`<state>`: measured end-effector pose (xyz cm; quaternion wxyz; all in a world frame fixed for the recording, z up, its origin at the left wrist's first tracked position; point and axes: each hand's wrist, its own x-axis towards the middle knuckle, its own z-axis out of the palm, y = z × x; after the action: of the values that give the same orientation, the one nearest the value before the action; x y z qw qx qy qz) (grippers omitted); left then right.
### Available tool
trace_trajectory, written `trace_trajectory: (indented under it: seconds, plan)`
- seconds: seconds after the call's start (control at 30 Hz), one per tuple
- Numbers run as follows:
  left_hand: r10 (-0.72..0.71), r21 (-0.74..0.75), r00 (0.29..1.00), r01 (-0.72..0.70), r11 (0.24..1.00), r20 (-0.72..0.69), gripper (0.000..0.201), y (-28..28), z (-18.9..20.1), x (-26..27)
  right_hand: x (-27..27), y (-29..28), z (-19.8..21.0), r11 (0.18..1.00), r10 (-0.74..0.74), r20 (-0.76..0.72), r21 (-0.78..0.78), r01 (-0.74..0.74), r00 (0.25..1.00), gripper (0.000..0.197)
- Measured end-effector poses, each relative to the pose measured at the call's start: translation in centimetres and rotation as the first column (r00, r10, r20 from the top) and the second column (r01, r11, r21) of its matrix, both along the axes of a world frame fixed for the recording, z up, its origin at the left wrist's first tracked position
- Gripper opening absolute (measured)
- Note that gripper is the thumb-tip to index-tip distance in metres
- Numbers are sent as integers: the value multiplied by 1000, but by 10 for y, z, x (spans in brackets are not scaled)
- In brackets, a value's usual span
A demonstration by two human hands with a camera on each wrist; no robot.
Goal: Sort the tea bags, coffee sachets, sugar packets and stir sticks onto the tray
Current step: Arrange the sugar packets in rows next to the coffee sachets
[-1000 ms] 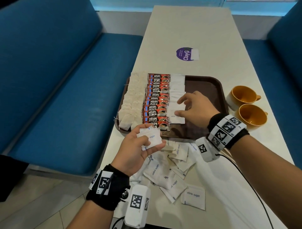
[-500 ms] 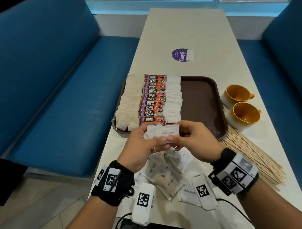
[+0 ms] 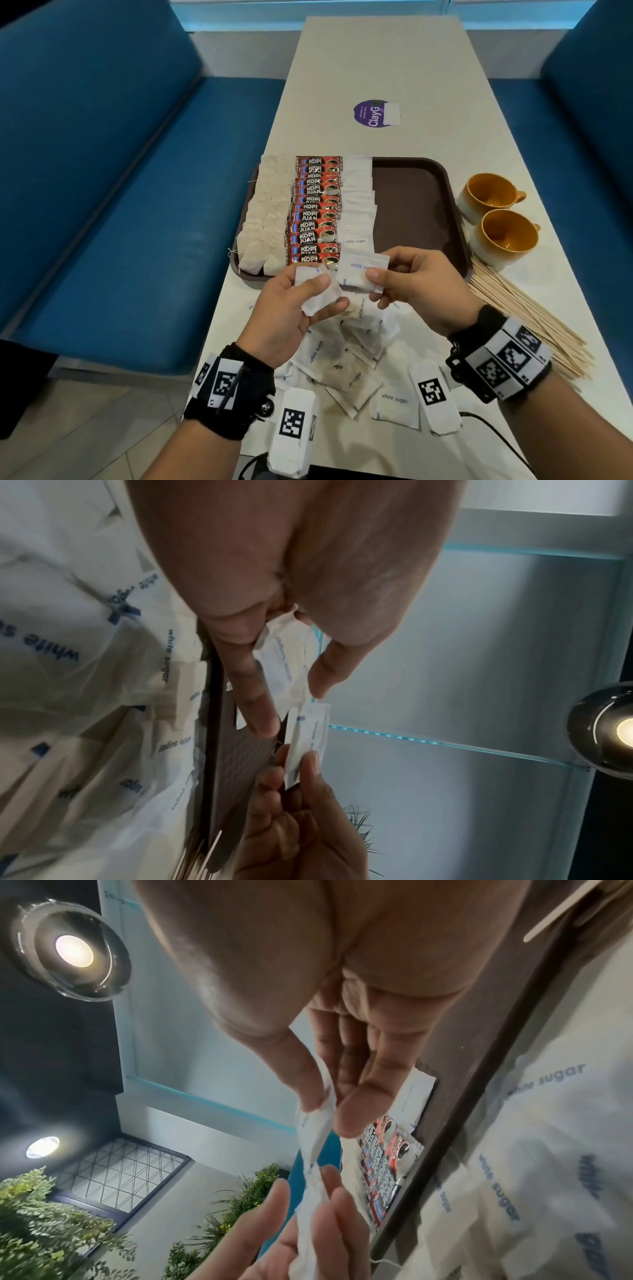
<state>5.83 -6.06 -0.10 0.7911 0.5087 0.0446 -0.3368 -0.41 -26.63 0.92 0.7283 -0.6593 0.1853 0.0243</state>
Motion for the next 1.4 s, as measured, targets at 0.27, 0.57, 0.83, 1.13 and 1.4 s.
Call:
trace_trajectory:
  seconds: [0.27,0.57,0.83,1.13,1.4]
  plan:
    - [16,168,991,-39,985,131,35,-2,1,-5,-3,2,4,995,101,14,-8,-101,995,26]
    - [97,152,991,-111,982,96,26,8,-9,6,35,-25,-22,940,-124,-60,-328,98,990,20]
    - [86,63,995,-83,995,-49,15,12,-15,7,75,-30,-37,861,-30,-195,-504,-74,980,30]
    - [70,16,996,-69,997,-58,30,17,-22,9,78,-22,-35,831,-114,-266,-554,-55,957,39]
    - [21,-38,1000,-21,999,-19,47,14,-19,9,65,-18,-10,833,-125,-159,-553,16,979,29]
